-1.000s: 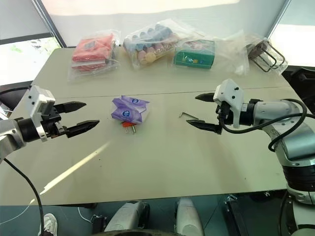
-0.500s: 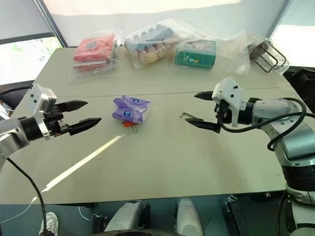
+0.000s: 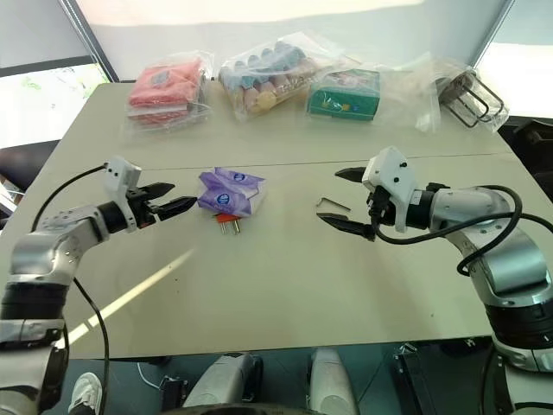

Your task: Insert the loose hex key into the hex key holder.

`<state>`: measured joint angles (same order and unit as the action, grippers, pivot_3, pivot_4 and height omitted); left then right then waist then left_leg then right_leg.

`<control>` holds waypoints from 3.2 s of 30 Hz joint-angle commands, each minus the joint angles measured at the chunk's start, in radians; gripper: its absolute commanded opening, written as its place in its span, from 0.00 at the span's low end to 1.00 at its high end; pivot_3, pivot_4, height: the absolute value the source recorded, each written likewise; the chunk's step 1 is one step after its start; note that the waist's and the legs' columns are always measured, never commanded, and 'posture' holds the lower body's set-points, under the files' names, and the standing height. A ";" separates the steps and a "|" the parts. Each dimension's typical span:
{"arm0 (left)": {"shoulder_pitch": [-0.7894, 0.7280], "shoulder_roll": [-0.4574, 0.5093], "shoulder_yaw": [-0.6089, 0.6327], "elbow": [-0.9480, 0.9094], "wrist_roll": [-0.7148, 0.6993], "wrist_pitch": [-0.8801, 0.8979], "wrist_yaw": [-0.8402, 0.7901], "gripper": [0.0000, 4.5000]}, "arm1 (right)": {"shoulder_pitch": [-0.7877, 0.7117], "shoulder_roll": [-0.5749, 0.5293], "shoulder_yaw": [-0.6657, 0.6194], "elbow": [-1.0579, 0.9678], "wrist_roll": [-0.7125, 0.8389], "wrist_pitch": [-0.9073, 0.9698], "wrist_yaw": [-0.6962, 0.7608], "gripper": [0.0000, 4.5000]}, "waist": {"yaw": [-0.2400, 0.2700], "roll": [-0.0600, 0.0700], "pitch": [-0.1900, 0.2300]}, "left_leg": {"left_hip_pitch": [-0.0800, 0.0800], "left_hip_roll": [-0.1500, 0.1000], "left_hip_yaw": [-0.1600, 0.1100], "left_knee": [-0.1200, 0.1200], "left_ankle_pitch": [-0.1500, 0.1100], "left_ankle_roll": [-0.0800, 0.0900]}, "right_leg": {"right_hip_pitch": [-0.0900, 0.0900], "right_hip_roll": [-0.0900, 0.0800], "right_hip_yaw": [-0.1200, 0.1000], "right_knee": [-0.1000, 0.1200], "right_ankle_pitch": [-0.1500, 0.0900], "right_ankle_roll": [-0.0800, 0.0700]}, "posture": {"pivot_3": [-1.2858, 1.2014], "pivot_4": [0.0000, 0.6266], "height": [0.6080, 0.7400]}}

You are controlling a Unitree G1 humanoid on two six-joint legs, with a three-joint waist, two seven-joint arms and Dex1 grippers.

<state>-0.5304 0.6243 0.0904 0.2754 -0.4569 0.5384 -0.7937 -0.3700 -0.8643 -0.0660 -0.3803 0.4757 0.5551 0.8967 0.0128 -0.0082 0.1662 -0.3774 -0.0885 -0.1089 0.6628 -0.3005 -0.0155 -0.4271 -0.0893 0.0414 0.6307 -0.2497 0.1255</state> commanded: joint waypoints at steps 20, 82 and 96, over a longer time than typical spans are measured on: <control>-0.214 -0.178 0.095 0.419 0.060 -0.217 0.046 0.00 | 0.026 0.019 -0.040 -0.054 -0.019 -0.029 -0.066 1.00 | -0.001 -0.002 0.001 | -0.001 0.000 0.000 0.001 0.000 0.000 | -0.001 0.000 0.000 0.001 0.000 0.000 | 0.52 0.24 1.00; 0.296 0.021 0.100 -0.477 0.218 0.074 0.590 0.99 | -0.391 0.608 0.382 0.881 -0.488 -0.506 -0.142 1.00 | -0.048 -0.008 0.000 | -0.004 0.000 0.000 0.000 0.003 -0.005 | -0.009 0.001 -0.001 0.006 0.002 0.000 | 0.52 0.24 1.00; 0.386 -0.014 0.146 -0.557 0.195 0.101 0.532 0.99 | -0.534 0.734 0.407 1.191 -0.572 -0.665 -0.114 1.00 | -0.057 -0.008 0.000 | -0.004 0.000 0.000 -0.001 0.003 -0.005 | -0.013 0.000 0.000 0.015 0.002 0.000 | 0.52 0.24 1.00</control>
<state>-0.1481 0.6102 0.2044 -0.2260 -0.2516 0.6339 -0.2546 -0.8731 -0.1462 0.3378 0.7876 -0.0782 -0.0709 0.7896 -0.0445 -0.0160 0.1658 -0.3813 -0.0890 -0.1088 0.6622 -0.2977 -0.0208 -0.4405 -0.0891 0.0410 0.6456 -0.2481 0.1258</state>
